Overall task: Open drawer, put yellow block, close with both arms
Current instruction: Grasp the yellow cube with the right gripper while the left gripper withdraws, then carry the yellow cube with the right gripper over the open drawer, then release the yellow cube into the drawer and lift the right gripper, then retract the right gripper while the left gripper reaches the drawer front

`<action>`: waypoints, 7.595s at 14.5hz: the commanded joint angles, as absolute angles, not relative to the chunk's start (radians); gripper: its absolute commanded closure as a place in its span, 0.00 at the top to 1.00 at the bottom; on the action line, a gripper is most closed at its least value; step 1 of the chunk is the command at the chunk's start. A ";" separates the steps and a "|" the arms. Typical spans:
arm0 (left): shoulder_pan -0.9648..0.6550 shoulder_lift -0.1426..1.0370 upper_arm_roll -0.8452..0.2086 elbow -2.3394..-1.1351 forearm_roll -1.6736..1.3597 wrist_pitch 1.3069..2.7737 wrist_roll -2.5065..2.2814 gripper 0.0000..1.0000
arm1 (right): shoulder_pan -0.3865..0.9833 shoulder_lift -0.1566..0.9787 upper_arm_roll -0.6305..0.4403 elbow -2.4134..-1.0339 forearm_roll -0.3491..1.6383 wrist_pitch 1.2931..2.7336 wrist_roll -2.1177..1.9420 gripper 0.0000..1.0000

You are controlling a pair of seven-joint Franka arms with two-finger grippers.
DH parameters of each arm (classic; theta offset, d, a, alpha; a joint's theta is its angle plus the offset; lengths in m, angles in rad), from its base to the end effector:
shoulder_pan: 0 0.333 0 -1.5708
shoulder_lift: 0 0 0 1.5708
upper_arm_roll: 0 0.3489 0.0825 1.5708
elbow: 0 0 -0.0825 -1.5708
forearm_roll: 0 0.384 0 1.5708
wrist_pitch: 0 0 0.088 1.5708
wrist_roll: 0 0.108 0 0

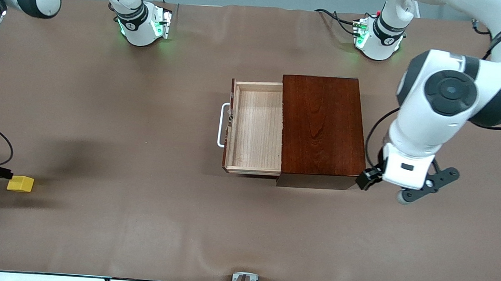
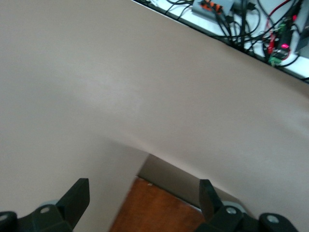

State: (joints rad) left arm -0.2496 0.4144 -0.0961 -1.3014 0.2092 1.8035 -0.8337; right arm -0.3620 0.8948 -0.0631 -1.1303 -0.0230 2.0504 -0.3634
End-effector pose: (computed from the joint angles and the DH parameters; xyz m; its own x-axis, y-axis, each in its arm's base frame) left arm 0.6737 -0.2090 0.5476 0.8837 0.4313 0.1820 0.4462 -0.8936 -0.0489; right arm 0.7311 -0.3142 0.2877 0.9996 -0.0272 -0.0009 -0.0270 -0.9969 0.0744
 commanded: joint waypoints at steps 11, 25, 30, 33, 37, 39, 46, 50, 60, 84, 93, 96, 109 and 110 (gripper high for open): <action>-0.020 0.204 -0.115 -1.529 0.112 1.790 -0.395 1.00 | -0.377 1.023 -0.040 -1.083 0.032 2.140 -0.373 1.00; 0.009 0.078 -0.117 -1.637 0.051 1.715 -0.244 1.00 | -0.227 0.631 -0.046 -1.080 -0.067 1.521 -0.232 0.05; 0.009 0.025 -0.137 -1.643 0.040 1.652 -0.236 1.00 | -0.046 0.462 -0.037 -1.117 -0.045 1.310 0.010 0.04; 0.011 0.006 -0.138 -1.640 0.006 1.625 -0.224 1.00 | 0.091 0.394 -0.038 -1.192 0.058 1.313 0.222 0.04; 0.020 0.005 -0.133 -1.628 -0.052 1.591 -0.221 1.00 | 0.357 0.396 -0.037 -1.195 0.064 1.417 0.559 0.04; 0.015 0.002 -0.136 -1.626 0.003 1.586 -0.215 1.00 | 0.458 0.403 -0.037 -1.204 0.090 1.521 0.674 0.02; -0.035 -0.023 -0.084 -1.620 0.044 1.585 -0.089 1.00 | 0.617 0.557 -0.038 -1.206 0.227 1.844 0.775 0.02; -0.032 -0.017 -0.077 -1.620 0.044 1.585 -0.086 1.00 | 0.669 0.638 -0.038 -1.207 0.236 1.954 0.765 0.02; -0.032 -0.006 -0.077 -1.618 0.044 1.586 -0.086 1.00 | 0.722 0.712 -0.038 -1.299 0.241 2.160 0.767 0.13; -0.071 0.126 -0.239 -1.537 0.032 1.597 -0.420 1.00 | 0.083 0.189 -0.054 -1.417 0.020 1.480 0.177 1.00; -0.313 0.299 -0.275 -1.431 0.041 1.634 -0.953 1.00 | -0.003 0.040 -0.057 -1.595 0.018 1.569 0.076 1.00; -0.385 0.336 -0.273 -1.430 0.041 1.663 -1.106 1.00 | -0.017 0.040 -0.055 -1.595 0.018 1.563 0.018 1.00; -0.503 0.448 -0.275 -1.376 0.038 1.744 -1.480 1.00 | -0.014 0.038 -0.054 -1.588 0.018 1.555 0.025 1.00; -0.511 0.454 -0.275 -1.376 0.040 1.755 -1.506 1.00 | -0.015 0.037 -0.054 -1.588 0.017 1.554 0.025 1.00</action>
